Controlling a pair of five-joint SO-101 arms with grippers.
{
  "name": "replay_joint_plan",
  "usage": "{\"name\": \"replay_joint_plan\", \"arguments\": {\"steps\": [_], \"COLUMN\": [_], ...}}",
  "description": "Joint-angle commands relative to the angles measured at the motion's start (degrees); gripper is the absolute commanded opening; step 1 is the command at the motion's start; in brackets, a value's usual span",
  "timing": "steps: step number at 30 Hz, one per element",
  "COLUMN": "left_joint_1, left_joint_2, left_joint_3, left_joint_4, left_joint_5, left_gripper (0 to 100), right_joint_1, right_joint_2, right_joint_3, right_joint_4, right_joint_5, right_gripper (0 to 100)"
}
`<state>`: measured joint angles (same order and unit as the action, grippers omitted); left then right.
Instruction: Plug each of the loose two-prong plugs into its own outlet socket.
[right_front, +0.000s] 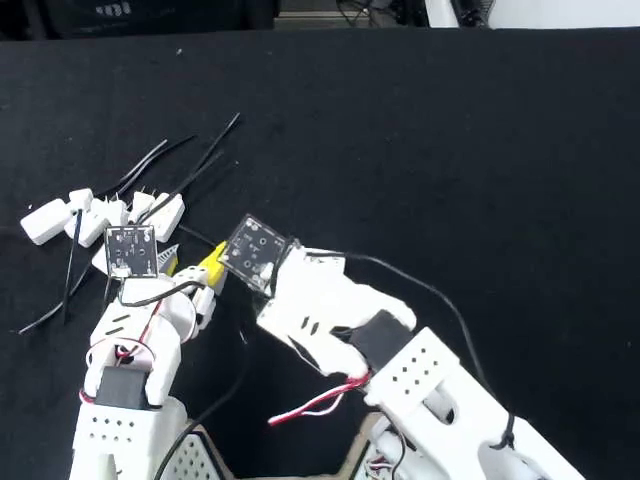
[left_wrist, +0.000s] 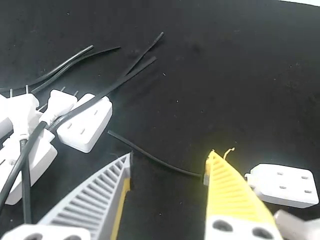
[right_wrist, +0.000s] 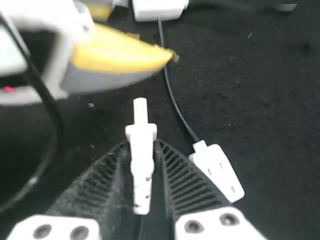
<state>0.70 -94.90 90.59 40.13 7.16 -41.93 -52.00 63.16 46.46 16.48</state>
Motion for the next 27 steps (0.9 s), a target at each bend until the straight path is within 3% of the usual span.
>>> {"name": "replay_joint_plan", "arguments": {"steps": [1,5,11,19,27], "left_joint_1": [0.6,2.4,9.0,9.1,9.0], "left_joint_2": [-0.6,-0.6,-0.4,-0.4,-0.3], "left_joint_3": [-4.1,-3.9,-2.5,-0.7,-0.7], "left_joint_4": [0.0,-0.2,0.0,0.0,0.0], "left_joint_5": [6.0,7.6,3.7,2.5,2.5], "left_gripper": [24,24,24,24,24], "right_joint_1": [1.3,0.4,-2.9,0.2,0.3], "right_joint_2": [-1.4,-1.4,-1.8,-1.8,-1.9], "right_joint_3": [2.3,2.9,2.7,-4.9,-6.1], "right_joint_4": [-5.2,-6.2,-6.3,1.1,1.6], "right_joint_5": [0.7,0.7,0.7,-0.8,-4.0], "right_gripper": [1.1,1.1,1.1,1.1,1.1]}}
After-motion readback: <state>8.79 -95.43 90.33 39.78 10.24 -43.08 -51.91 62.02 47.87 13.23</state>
